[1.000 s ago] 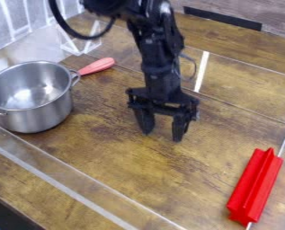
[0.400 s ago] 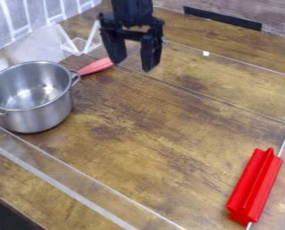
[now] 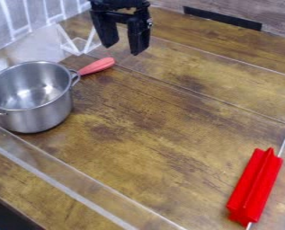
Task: Move the pink spoon to the right side of the table
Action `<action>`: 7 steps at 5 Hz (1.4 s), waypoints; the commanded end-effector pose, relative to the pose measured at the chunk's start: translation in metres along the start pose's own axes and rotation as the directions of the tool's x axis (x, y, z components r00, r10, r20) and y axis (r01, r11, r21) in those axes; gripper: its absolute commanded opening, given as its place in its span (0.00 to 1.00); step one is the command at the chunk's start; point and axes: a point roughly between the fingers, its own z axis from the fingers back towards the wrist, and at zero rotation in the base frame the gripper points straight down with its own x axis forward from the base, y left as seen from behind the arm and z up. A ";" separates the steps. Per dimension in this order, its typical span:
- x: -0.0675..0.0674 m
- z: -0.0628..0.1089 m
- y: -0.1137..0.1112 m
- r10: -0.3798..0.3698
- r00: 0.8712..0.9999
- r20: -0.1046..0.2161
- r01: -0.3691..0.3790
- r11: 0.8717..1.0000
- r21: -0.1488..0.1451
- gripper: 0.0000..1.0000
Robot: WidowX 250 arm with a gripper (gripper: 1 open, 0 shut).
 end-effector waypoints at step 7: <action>-0.010 0.009 0.011 -0.030 1.000 0.007 0.030 0.999 0.024 1.00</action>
